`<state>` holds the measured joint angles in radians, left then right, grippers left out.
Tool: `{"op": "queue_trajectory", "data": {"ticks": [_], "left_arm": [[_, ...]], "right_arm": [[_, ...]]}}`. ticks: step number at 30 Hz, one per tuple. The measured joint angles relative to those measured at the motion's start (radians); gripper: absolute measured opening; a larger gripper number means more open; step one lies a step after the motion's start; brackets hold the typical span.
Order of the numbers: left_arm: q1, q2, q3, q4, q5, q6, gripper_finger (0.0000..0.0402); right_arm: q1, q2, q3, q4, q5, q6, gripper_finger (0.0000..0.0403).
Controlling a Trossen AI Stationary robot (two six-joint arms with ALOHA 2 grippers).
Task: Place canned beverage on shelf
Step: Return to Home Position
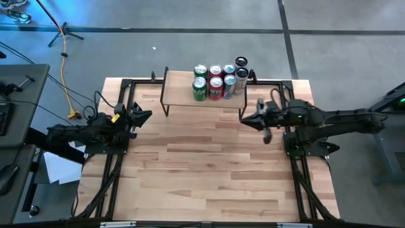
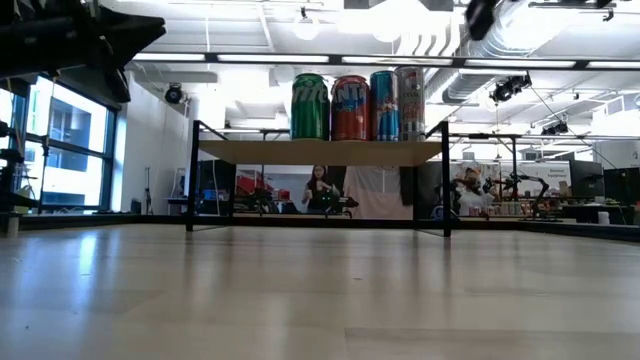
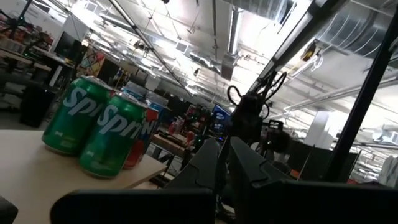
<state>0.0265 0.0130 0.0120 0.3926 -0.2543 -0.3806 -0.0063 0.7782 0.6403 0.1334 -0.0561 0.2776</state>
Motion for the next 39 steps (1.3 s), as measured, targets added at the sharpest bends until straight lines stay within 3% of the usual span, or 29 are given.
{"op": "queue_trajectory", "data": {"ticks": [10,19,23,30,37,39], "left_arm": [[0.0,0.0,0.0,-0.047,0.0,-0.01,0.0003],[0.0,0.0,0.0,-0.068,0.0,-0.01,0.0003],[0.0,0.0,0.0,-0.087,0.001,-0.01,0.0003],[-0.001,0.0,0.0,-0.093,0.001,-0.01,0.0003],[-0.001,-0.01,0.001,-0.121,0.001,-0.01,0.0003],[-0.001,-0.009,0.001,-0.132,0.001,-0.01,0.0003]], "right_arm": [[0.0,-0.313,0.0,-0.25,0.021,-0.076,0.0],[0.0,-0.368,-0.01,-0.241,0.026,-0.163,0.0],[0.0,-0.393,-0.148,-0.049,0.025,-0.158,0.0],[0.0,-0.511,-0.447,0.195,0.03,-0.006,0.0],[0.0,-0.642,-0.629,0.317,0.055,0.032,0.0],[0.0,-0.67,-0.629,0.257,0.055,0.027,0.0]]}}
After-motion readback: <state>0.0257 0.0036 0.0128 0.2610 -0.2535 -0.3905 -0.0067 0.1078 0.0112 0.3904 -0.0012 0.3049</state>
